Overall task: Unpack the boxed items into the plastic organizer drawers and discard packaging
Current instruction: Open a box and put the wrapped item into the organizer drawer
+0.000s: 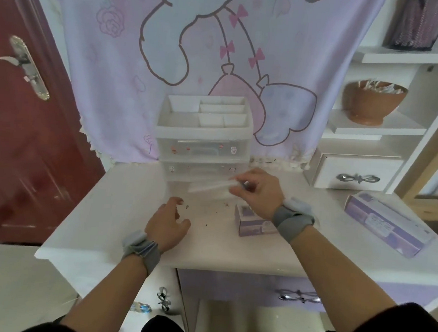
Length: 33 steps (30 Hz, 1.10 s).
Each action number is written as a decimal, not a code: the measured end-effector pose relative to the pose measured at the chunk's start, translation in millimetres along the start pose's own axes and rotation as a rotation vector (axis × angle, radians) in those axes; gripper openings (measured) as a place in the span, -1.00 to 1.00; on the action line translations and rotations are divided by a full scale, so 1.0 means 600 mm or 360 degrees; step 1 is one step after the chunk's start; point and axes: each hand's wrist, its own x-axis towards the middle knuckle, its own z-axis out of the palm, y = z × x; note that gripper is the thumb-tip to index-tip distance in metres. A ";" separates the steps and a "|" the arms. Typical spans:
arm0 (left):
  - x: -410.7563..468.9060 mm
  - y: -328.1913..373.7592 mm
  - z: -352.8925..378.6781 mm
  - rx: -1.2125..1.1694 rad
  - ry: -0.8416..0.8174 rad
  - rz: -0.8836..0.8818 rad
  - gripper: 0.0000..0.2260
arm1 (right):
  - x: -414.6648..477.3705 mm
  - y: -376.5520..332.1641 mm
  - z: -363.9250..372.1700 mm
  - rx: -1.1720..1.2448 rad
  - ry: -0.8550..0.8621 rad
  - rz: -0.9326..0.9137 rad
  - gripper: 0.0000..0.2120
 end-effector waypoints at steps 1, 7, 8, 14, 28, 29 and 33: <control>-0.001 -0.003 -0.001 -0.0016 0.0001 0.0022 -0.57 | 0.008 -0.002 0.012 -0.0111 -0.0056 -0.0053 -0.78; 0.000 -0.014 -0.006 -0.0081 0.0000 0.0123 -0.56 | 0.043 -0.003 0.052 -0.0421 -0.0202 -0.0068 -0.82; 0.001 -0.016 -0.006 -0.0092 0.0011 0.0133 -0.57 | 0.046 0.000 0.059 -0.0453 -0.0209 0.0006 -0.81; 0.000 -0.023 -0.002 -0.0144 0.0070 0.0195 -0.57 | 0.070 0.000 0.090 -0.0827 -0.0371 0.0406 -0.86; 0.007 -0.051 -0.008 -0.0369 0.0465 0.0061 -0.52 | 0.087 -0.015 0.085 -0.1235 -0.0368 0.0419 -0.80; 0.011 -0.056 -0.009 -0.0404 0.0482 0.0035 -0.46 | 0.085 -0.019 0.086 -0.1248 -0.0365 0.0365 -0.80; 0.031 -0.063 -0.002 -0.0428 0.0388 -0.0006 -0.33 | 0.086 -0.042 0.116 -0.0821 -0.0595 0.0324 -0.72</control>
